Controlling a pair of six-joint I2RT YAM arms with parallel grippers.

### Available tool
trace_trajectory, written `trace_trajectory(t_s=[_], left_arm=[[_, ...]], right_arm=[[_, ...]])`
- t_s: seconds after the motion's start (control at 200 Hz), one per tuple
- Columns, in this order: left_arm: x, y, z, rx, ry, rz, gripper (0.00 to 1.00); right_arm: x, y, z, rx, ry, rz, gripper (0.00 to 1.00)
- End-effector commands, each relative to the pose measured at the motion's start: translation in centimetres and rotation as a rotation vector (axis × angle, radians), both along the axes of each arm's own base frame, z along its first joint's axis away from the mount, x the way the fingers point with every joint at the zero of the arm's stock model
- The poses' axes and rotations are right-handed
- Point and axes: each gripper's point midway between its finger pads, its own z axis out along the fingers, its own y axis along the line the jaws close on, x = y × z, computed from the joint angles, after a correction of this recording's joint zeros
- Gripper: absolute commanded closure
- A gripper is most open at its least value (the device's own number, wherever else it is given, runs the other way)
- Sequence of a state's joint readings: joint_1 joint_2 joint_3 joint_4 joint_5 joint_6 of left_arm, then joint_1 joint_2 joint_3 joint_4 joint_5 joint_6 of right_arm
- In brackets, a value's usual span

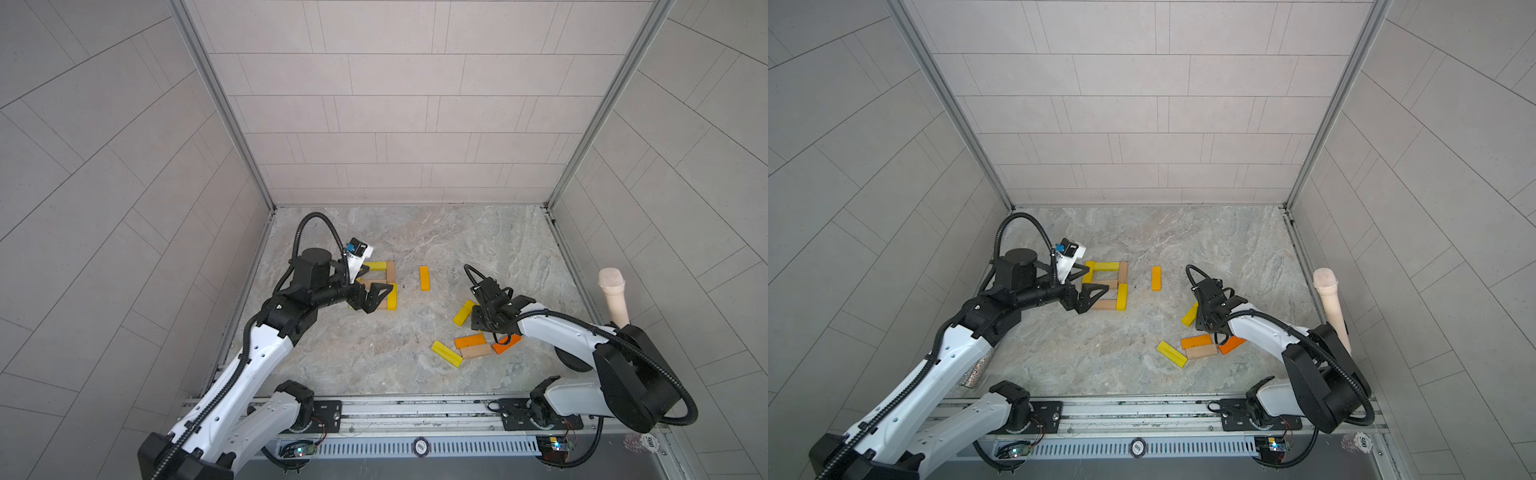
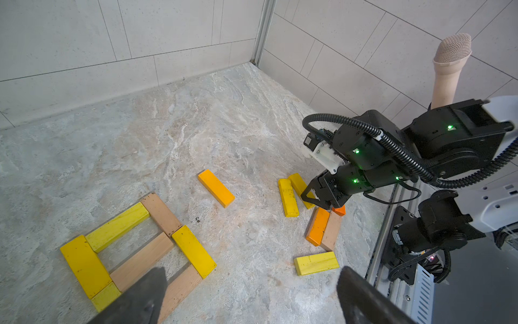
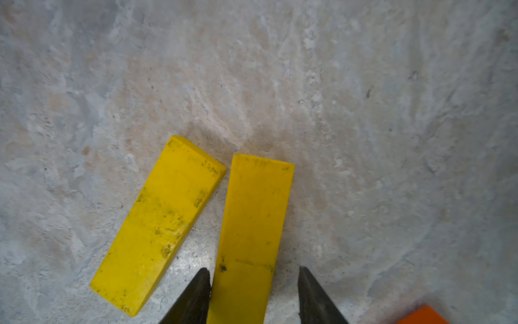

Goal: Assemble the number 8 with building blocks
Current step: Pick up the building block from the center of the board.

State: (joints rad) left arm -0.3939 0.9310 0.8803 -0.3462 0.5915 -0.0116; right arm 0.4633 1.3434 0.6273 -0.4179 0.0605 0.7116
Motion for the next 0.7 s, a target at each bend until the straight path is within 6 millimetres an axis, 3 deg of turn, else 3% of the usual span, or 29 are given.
trace_trajectory(t_s=[0.0,0.48,0.695], left_arm=[[-0.1,-0.1,0.8,-0.022,-0.021,-0.009,0.00],[-0.1,-0.1,0.8,-0.022,-0.020,-0.006,0.00],[-0.1,-0.2,0.7,-0.021,-0.017,-0.009,0.00]], right_arm=[[0.1,-0.4,0.3,-0.011,-0.002,-0.008,0.49],[0.7,-1.0,-1.0,0.001,0.017,-0.035,0.57],[0.8,-1.7,-0.7,-0.007,0.011,-0.046,0.66]])
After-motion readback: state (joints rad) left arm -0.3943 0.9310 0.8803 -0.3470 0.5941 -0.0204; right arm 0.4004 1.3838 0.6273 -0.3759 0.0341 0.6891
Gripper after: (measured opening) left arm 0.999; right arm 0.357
